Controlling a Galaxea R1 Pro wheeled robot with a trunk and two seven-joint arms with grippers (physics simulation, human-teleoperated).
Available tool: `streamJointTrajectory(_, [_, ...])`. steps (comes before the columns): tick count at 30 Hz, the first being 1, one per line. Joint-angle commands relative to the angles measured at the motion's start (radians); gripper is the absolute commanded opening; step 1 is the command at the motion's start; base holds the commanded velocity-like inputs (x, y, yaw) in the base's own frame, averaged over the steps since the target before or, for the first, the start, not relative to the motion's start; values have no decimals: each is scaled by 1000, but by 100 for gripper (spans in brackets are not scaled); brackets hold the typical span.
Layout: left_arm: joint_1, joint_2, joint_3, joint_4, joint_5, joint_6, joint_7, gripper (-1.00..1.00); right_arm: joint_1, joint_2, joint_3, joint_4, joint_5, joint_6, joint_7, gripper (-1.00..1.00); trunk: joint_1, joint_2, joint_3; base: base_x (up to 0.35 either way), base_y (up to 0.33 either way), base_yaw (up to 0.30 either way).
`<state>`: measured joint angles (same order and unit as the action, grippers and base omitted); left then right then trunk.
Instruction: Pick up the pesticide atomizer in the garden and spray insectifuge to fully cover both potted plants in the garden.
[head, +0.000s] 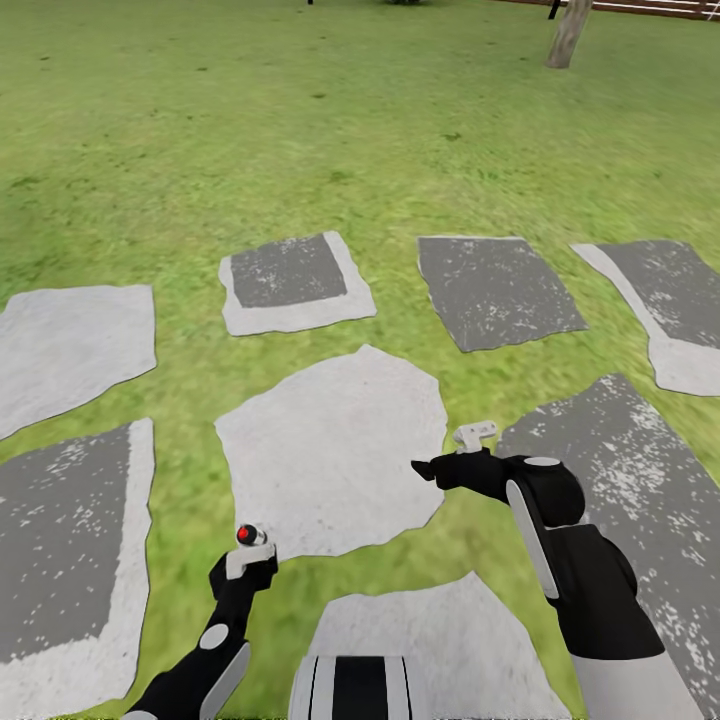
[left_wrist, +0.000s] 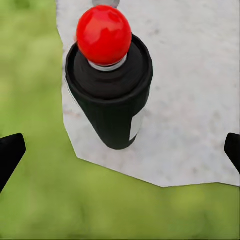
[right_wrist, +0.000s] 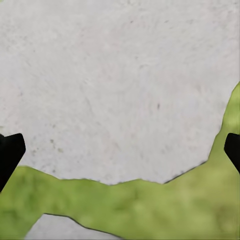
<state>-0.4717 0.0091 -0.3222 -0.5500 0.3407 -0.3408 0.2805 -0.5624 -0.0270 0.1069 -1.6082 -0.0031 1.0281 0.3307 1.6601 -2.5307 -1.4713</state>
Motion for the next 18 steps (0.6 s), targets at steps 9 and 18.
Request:
streamJointTrajectory(9, [-1,2,-6,-8,6,-12,12,100,-1,-1,2,-1,0,4,1,100,4,-2,-36,0,0,0])
streamJointTrajectory(18, [-2,10,-10,-20,-13,-58,12,100,-1,-1,2,-2,0,4,1,100,5,-3,-47,0,0,0])
